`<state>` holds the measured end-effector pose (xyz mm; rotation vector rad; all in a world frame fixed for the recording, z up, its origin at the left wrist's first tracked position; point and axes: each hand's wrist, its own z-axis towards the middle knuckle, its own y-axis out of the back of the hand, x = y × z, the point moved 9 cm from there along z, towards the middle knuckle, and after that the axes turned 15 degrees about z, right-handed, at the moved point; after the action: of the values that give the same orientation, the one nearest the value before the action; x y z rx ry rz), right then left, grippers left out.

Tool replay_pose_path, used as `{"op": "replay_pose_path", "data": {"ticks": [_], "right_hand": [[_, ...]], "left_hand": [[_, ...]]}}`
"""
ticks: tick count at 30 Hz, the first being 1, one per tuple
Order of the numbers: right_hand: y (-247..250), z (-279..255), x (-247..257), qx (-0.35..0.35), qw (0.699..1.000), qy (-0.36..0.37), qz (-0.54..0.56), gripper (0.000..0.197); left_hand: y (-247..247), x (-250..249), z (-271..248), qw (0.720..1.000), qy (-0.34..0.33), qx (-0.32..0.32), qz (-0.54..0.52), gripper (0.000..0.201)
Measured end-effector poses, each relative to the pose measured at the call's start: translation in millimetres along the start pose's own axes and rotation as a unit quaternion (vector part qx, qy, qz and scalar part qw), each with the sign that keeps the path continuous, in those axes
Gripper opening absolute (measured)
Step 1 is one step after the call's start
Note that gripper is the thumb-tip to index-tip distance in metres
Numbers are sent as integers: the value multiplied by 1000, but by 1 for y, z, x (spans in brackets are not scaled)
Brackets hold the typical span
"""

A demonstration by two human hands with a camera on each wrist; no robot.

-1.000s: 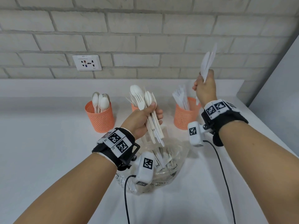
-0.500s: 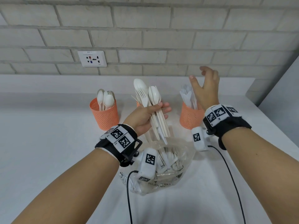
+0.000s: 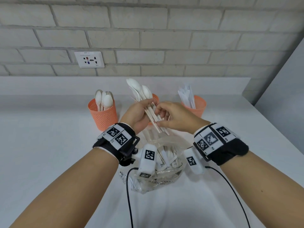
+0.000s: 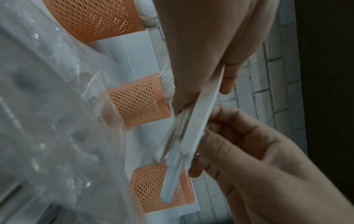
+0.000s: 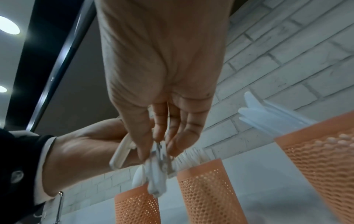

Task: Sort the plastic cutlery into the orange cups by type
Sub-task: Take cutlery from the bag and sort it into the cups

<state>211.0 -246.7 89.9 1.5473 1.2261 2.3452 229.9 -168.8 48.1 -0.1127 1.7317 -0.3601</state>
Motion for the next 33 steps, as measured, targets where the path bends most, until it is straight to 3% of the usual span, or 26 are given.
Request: {"op": "replay_pose_path", "data": {"ticks": [3,10,14,19,24,28,33], "right_hand": [[3,-3,-5,-7,1000,-18,17,25],[6,-9,-14,5,997,-56,61,27],[15,-13,-15,-40,995,-53,78,26],[16,-16,-11,-57,997,-44,29,23],[10,-17,-6,-49,992,-52,-108,23],[25,-21,-15,-50,992,-114,-5,25],[40,-23,-26,-93,987,-129,-40,23]], "left_hand": [[2,4,-1,1000,11,-7,-6,15],[-2,4,-2,1000,-8,5,15,27],[-6,7,-3,1000,9,2,5,31],[-13,10,-2,1000,10,1,-7,33],[-21,8,-4,999,-10,-19,42,22],[-22,10,-3,998,-4,-15,56,16],[-21,9,0,997,4,-37,70,16]]}}
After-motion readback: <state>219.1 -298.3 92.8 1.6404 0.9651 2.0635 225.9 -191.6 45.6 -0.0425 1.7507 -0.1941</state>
